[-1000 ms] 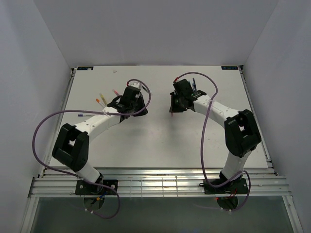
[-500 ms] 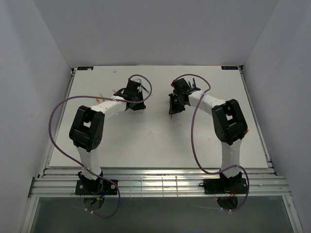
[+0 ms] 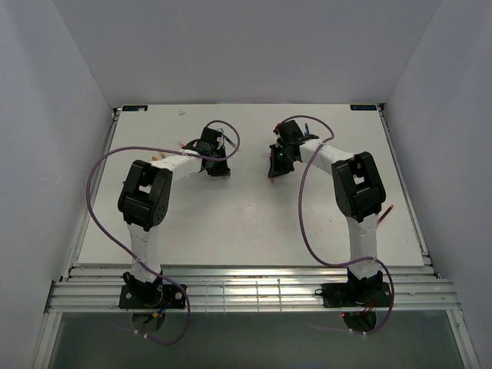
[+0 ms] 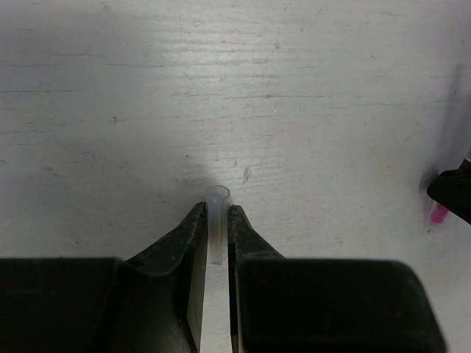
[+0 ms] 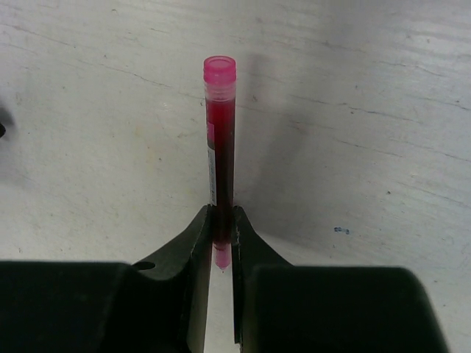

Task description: Open the pen caps

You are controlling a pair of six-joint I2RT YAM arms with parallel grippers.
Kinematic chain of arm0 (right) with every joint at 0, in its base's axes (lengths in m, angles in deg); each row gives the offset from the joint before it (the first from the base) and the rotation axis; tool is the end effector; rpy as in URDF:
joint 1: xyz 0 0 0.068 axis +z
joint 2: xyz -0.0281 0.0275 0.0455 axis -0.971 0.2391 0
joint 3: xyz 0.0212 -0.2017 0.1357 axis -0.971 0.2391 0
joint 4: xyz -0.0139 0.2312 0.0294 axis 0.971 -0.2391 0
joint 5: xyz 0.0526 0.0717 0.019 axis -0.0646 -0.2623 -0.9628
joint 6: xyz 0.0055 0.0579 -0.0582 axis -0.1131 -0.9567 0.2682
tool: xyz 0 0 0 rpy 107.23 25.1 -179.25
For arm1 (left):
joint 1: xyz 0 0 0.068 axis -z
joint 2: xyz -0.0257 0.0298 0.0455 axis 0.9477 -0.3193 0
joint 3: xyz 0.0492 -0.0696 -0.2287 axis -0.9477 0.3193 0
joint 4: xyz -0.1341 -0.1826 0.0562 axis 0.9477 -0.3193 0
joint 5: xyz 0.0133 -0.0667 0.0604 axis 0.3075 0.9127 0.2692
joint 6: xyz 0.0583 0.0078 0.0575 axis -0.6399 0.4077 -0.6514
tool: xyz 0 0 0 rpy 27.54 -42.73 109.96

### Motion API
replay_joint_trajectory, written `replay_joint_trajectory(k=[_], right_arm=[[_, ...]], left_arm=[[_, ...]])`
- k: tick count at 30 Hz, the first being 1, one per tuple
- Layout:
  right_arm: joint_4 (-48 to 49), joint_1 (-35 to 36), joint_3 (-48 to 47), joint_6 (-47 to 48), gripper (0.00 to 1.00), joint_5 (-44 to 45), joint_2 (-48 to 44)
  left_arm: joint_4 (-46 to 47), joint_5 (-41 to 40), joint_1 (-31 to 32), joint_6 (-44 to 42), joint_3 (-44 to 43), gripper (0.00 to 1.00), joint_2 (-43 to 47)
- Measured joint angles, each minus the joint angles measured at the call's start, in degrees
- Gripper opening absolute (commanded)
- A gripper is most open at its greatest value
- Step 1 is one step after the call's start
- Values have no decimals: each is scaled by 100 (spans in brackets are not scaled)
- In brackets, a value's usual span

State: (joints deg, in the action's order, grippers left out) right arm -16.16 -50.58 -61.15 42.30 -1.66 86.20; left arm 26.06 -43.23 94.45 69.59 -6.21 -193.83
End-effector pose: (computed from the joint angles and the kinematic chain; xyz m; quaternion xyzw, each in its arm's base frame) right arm 0.3876 0.1972 0.1245 -0.0704 0.9535 0.1748 0.2351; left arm 0.3764 -0.1662 0.1187 -0.0216 0.9553 -0.1556 0.2504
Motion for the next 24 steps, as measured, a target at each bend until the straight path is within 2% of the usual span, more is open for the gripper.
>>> replay_joint_trajectory(k=[6,7,8,13,19,24], right_arm=[[59,2,-31,-7,19,-116,48],[72,2,-31,-7,21,-129,52],[85,2,-33,-13,22,-138,59],[127,2,-50,-55,34,-177,70],[164,4,-55,-76,38,-192,70],[166,4,-63,-76,40,-197,70]], left_arm=[[-11,125,-46,0,-26,7,-57],[-15,129,-46,0,-35,9,-63],[-26,133,-46,0,-46,16,-70],[-133,129,-79,9,-127,26,-109],[-170,136,-118,79,-190,37,-155],[-151,186,-127,138,-190,42,-155]])
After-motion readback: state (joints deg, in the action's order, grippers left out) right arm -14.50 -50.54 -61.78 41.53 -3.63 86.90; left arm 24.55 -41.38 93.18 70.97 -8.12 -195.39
